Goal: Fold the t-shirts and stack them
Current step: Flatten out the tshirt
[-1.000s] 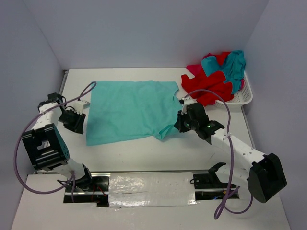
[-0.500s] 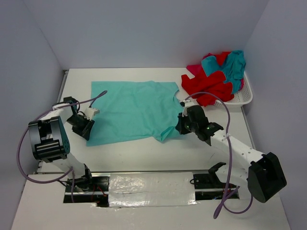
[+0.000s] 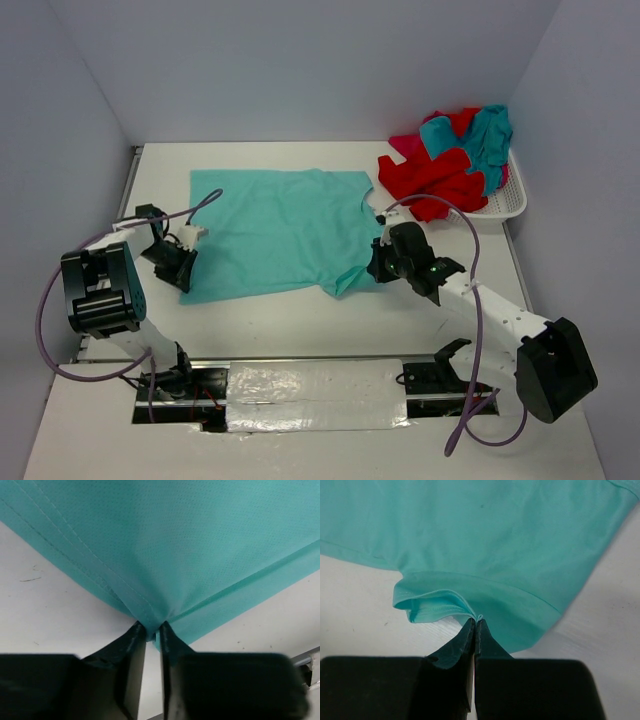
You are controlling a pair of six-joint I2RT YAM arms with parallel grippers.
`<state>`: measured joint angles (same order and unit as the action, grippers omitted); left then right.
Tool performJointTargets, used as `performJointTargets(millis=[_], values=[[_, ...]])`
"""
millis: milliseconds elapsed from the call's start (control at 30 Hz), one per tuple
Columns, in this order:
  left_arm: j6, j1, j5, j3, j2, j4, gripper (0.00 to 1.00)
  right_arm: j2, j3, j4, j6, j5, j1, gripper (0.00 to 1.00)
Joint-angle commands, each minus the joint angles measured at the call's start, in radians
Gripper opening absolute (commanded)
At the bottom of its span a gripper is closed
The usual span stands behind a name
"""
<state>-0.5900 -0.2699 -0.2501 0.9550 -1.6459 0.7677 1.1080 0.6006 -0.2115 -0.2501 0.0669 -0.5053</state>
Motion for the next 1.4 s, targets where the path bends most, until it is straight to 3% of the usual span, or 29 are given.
performJointTargets(millis=[0,33,133,533,700,933,1200,1367], values=[[-0.005,0.008,-0.02,-0.044,-0.023,-0.004,0.26,-0.013,0.016,0.012,-0.009,-0.009,0.014,0.0],[-0.01,0.006,-0.011,-0.059,-0.025,-0.004,0.16,-0.017,0.018,0.011,-0.009,-0.006,0.02,0.0],[-0.018,0.006,-0.006,-0.065,-0.017,0.004,0.0,-0.025,0.019,0.003,-0.005,-0.006,0.027,0.0],[-0.01,0.006,-0.044,0.211,0.075,0.132,0.0,-0.001,0.111,-0.061,0.005,-0.001,0.033,0.0],[-0.013,0.005,-0.046,0.237,0.063,0.14,0.0,-0.002,0.122,-0.062,0.014,0.004,0.034,0.0],[-0.024,0.006,0.002,0.137,0.003,0.073,0.23,0.026,0.107,-0.046,0.009,0.036,0.037,0.0],[0.035,0.001,-0.103,0.113,-0.052,0.033,0.33,0.026,0.093,-0.048,0.011,0.039,0.037,0.0],[0.093,-0.002,-0.049,0.105,-0.042,-0.03,0.47,0.027,0.084,-0.046,0.014,0.045,0.039,0.0]])
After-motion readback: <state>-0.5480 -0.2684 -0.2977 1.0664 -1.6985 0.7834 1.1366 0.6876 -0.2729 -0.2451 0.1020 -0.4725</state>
